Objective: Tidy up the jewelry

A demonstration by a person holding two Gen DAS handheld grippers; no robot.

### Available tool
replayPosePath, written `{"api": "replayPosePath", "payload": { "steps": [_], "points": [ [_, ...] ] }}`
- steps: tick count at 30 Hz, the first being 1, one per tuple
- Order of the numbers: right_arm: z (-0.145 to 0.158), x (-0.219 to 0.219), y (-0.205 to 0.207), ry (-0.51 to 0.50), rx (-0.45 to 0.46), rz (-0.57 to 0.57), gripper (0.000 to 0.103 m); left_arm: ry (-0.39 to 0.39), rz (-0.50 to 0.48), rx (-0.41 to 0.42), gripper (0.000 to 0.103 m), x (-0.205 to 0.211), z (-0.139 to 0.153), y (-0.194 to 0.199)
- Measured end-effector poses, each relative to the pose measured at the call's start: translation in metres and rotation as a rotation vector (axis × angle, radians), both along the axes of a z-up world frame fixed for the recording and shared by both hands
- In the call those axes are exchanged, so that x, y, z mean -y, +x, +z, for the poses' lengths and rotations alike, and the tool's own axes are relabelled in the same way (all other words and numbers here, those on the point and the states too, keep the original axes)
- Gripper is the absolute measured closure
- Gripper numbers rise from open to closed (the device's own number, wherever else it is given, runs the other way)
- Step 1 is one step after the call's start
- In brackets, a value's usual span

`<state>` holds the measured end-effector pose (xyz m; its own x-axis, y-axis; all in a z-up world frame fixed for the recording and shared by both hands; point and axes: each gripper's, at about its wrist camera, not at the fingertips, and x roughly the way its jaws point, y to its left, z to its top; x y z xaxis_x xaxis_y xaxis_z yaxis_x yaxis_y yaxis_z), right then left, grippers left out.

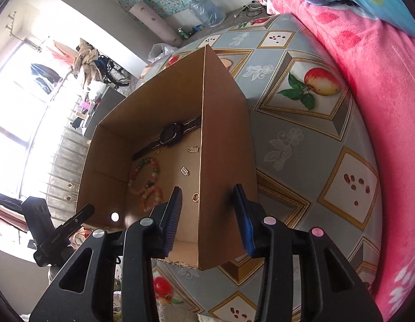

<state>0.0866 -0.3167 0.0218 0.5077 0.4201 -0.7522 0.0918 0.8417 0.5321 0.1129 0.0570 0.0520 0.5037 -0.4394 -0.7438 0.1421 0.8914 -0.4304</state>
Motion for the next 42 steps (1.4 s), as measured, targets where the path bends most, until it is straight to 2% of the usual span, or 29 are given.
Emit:
{"api": "replayPosePath", "payload": {
  "steps": [10,14,19,21,24,28,30,32,35,38,42],
  "points": [
    [-0.001,-0.01,-0.061,-0.011,0.018,-0.024,0.063,-0.024,0.008,0.026,0.03,-0.008,0.004,-0.058],
    [-0.009,-0.005,-0.068,-0.002,0.026,-0.04,0.063,-0.018,0.002,0.033,0.029,-0.008,-0.004,-0.069],
    [-0.011,-0.003,-0.076,-0.005,0.079,-0.063,0.063,0.01,0.015,0.096,0.029,-0.004,-0.002,-0.08],
    [-0.006,-0.003,-0.088,-0.041,0.124,-0.09,0.063,0.07,0.059,0.154,0.029,-0.004,0.004,-0.09],
    [0.004,-0.007,-0.111,-0.11,0.206,-0.128,0.063,0.213,0.139,0.273,0.021,0.001,0.019,-0.115],
    [0.017,-0.025,-0.15,-0.245,0.318,-0.152,0.056,0.37,0.159,0.383,0.014,0.013,0.037,-0.146],
    [0.02,-0.037,-0.166,-0.273,0.36,-0.138,0.052,0.411,0.18,0.426,0.011,0.017,0.044,-0.16],
    [0.018,-0.048,-0.175,-0.292,0.377,-0.11,0.047,0.411,0.196,0.459,0.008,0.02,0.049,-0.171],
    [0.011,-0.07,-0.179,-0.316,0.364,-0.043,0.046,0.357,0.176,0.453,0.008,0.027,0.047,-0.178],
    [0.002,-0.089,-0.176,-0.361,0.334,0.004,0.046,0.364,0.134,0.4,0.008,0.041,0.035,-0.175],
    [-0.005,-0.099,-0.168,-0.344,0.29,0.02,0.046,0.364,0.103,0.345,0.008,0.052,0.021,-0.171]
  ]
}}
